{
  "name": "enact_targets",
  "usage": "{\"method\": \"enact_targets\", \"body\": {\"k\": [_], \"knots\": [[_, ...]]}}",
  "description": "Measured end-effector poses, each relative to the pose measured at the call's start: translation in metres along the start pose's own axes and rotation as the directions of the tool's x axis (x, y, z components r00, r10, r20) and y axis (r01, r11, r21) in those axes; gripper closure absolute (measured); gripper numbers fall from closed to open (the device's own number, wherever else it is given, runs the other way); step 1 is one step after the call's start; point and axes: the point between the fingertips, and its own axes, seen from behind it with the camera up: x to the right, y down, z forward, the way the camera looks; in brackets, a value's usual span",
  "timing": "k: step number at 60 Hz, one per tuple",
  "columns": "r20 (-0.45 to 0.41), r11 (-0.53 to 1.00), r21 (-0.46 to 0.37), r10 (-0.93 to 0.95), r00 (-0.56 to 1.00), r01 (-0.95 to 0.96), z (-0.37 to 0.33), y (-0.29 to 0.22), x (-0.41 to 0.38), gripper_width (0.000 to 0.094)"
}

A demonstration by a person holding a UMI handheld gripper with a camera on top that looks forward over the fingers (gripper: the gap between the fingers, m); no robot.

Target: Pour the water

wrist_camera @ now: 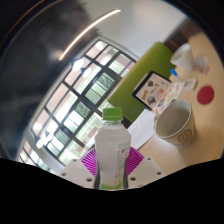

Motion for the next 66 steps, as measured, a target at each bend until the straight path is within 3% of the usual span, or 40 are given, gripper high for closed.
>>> {"method": "enact_targets", "body": {"k": [6,15,20,25,40,44,48,53,55,58,66], "knots": [[0.097,0.911,-0.002,0.410,0.907,-0.411,0.015,-0.031,0.013,0.0622],[0.171,0.556,-0.058,0.824,0.540,-0.829,0.005,-0.045,0.017,0.0622],[0.202,0.411,-0.091,0.899,0.388,-0.907,0.010,-0.054,0.021,0.0615],[0.204,0.335,-0.069,0.927,0.316,-0.940,0.004,-0.062,0.019,0.0615],[0.195,0.345,-0.089,0.926,0.323,-0.934,-0.011,-0.050,0.001,0.0616],[0.197,0.486,-0.109,0.865,0.461,-0.867,0.005,-0.057,-0.015,0.0615],[0.223,0.758,-0.114,0.650,0.727,-0.643,0.003,-0.057,-0.026,0.0614],[0.250,0.968,0.040,0.229,0.941,-0.246,0.006,-0.106,-0.039,0.0614],[0.247,0.990,0.124,0.031,0.969,-0.063,-0.019,-0.129,-0.045,0.0614],[0.153,0.963,0.222,-0.190,0.970,0.153,-0.011,-0.166,-0.034,0.0616],[-0.086,0.799,0.326,-0.507,0.858,0.505,-0.031,-0.252,0.029,0.0617]]}}
